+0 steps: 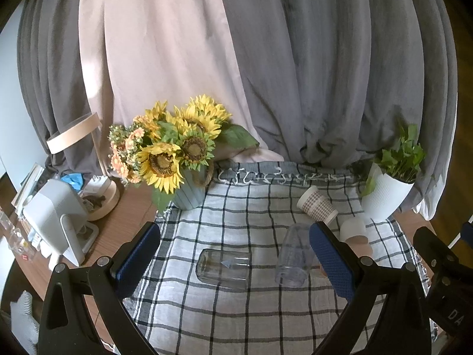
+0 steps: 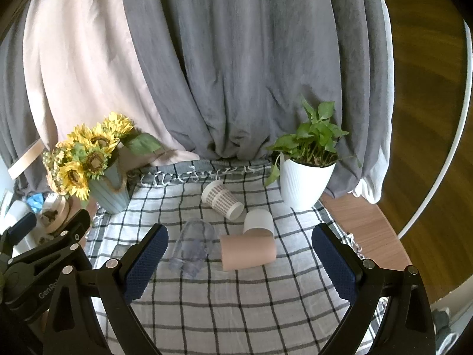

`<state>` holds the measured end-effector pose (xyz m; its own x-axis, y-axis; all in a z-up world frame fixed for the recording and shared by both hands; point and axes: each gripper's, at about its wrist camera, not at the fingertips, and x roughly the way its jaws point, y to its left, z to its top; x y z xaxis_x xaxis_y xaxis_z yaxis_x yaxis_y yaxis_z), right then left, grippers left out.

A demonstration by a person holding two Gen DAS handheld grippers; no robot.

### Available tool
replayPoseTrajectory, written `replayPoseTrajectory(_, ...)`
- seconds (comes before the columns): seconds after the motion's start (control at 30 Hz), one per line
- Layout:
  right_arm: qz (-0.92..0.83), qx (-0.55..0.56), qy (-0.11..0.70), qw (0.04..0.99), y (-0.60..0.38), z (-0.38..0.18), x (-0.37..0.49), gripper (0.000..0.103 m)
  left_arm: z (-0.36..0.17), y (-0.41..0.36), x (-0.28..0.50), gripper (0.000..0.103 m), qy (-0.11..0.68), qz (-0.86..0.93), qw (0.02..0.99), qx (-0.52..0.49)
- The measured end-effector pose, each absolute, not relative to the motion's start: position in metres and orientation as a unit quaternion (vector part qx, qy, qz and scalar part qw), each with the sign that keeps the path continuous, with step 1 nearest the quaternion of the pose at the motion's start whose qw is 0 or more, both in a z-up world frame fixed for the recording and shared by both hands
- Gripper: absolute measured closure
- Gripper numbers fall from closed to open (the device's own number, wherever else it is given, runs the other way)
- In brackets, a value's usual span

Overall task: Flip cup upside down
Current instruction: 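Reach the right gripper to the small white cup and close on it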

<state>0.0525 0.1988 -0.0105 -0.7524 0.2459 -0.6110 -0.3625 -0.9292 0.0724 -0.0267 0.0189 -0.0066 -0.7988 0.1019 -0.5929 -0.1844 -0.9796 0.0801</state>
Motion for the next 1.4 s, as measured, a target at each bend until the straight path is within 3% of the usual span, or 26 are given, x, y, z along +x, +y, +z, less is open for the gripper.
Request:
replayPoseTrajectory(0.33, 0.914, -0.363, 0.109, 0.144, 0.232, -0.037, 0.007, 0.004, -0.040, 0.055, -0.076, 0.000, 0.090, 0.925, 0.088, -0.359)
replayPoseTrajectory(0.83, 0.836, -0.515, 0.156, 0.108, 0.302, -0.154, -0.122, 0.013, -0.128, 0.140, -0.167, 0.001, 0.167, 0.872, 0.070, -0.455)
replayPoseTrajectory(1.17, 0.796, -0.572, 0.165, 0.111, 0.318, -0.209, -0.159, 0.017, -0.153, 0.164, -0.193, 0.001, 0.198, 0.857, 0.048, -0.473)
replayPoseTrajectory(1.4, 0.784, -0.589, 0.165, 0.108, 0.320, -0.225, -0.167, 0.034, -0.158, 0.164, -0.195, 0.001, 0.201, 0.855, 0.040, -0.477)
